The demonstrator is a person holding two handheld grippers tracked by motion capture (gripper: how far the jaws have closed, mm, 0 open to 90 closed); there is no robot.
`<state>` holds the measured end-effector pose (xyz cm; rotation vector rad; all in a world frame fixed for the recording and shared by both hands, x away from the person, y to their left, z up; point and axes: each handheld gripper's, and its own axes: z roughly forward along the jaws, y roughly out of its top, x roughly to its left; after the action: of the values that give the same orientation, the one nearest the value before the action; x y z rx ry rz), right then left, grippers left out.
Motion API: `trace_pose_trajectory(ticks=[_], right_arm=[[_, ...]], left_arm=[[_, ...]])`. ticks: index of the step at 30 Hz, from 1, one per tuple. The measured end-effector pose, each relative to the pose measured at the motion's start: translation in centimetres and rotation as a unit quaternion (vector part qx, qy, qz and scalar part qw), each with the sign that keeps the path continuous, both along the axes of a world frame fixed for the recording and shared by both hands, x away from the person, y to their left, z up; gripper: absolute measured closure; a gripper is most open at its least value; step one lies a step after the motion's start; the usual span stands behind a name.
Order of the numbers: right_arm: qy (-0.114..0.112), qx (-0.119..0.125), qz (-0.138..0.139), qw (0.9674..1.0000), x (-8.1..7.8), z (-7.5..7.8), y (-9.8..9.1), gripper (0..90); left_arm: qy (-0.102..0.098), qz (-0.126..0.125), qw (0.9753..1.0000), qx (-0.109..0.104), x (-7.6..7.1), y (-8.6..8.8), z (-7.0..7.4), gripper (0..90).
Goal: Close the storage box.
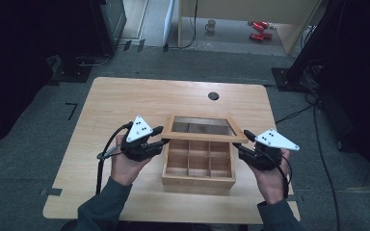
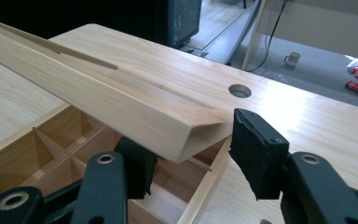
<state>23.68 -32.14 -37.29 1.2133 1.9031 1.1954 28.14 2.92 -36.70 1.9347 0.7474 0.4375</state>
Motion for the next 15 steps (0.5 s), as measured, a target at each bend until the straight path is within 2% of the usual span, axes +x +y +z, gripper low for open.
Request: trace_pose_trajectory(ticks=[15], right_arm=[[0.010,0.009,-0.001,0.9999,-0.9,-1.1,0.0,50.8]], left_arm=[[0.001,0.004,1.0000,0.000,-1.4,0.3,-0.9,59.4]])
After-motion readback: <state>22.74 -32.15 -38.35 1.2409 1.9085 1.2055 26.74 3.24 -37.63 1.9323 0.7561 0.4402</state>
